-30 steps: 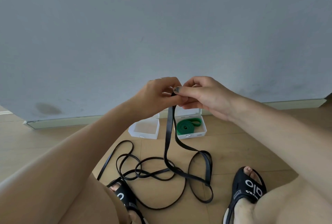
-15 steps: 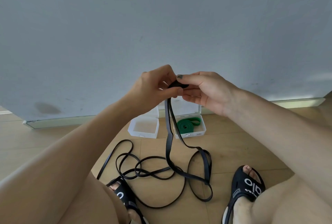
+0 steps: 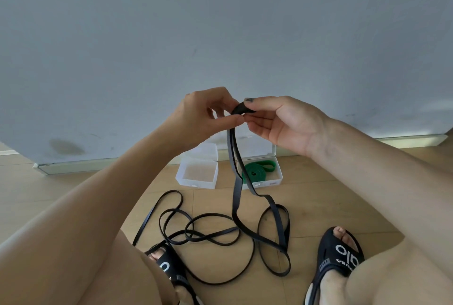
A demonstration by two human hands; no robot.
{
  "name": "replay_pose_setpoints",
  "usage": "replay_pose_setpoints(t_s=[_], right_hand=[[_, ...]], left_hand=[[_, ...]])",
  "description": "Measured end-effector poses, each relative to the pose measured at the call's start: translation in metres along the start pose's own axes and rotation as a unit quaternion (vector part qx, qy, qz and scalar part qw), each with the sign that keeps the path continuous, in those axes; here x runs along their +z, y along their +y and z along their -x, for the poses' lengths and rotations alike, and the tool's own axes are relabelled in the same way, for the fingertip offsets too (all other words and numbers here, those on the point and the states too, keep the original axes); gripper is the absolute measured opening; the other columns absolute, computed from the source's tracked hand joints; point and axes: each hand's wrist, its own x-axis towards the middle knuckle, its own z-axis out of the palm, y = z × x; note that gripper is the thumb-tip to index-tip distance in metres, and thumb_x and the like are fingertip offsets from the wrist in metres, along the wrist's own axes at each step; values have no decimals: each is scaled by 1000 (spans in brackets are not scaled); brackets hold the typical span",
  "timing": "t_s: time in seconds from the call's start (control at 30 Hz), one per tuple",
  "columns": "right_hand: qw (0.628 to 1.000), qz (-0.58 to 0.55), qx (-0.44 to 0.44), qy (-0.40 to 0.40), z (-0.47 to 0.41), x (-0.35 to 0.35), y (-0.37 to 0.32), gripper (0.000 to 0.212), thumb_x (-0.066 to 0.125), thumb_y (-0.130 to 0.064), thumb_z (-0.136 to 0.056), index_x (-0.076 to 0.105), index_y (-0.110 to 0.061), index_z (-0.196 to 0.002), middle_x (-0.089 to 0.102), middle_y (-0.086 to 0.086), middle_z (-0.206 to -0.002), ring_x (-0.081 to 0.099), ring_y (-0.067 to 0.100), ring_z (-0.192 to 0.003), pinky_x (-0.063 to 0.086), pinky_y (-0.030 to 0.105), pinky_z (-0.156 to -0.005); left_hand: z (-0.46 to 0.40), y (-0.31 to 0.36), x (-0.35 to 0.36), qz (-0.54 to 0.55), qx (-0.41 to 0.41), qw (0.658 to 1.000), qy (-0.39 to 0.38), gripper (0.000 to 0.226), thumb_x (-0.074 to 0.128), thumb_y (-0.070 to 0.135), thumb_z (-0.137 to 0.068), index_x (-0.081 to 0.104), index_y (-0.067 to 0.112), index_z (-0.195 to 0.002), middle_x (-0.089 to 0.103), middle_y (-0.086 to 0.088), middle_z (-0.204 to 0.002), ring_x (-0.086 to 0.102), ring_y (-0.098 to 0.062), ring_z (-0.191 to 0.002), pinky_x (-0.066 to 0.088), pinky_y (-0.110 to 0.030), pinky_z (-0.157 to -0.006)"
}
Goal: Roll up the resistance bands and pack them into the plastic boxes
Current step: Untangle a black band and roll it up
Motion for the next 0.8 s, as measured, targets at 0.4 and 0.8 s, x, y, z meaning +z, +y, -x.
replay_pose_setpoints(t_s=[0.4, 0.8], right_hand=[[997, -66, 28, 12, -4, 5, 12, 6, 76, -17, -90, 73, -14, -95, 75, 5, -84, 70, 15, -78, 54, 29, -89], [998, 48, -32, 38, -5, 4, 7, 8, 75, -6, -88, 69, -12, -87, 77, 3, -83, 72, 15, -76, 58, 26, -77]], left_hand=[[0, 1, 7, 29, 9, 999, 41, 14, 75, 16, -90, 65, 15, -99, 71, 8, -90, 73, -8, -78, 59, -36, -82], [-3, -9, 16, -95, 66, 993, 29, 20, 78, 26, -88, 65, 15, -100, 68, 13, -86, 70, -8, -79, 56, -27, -74]])
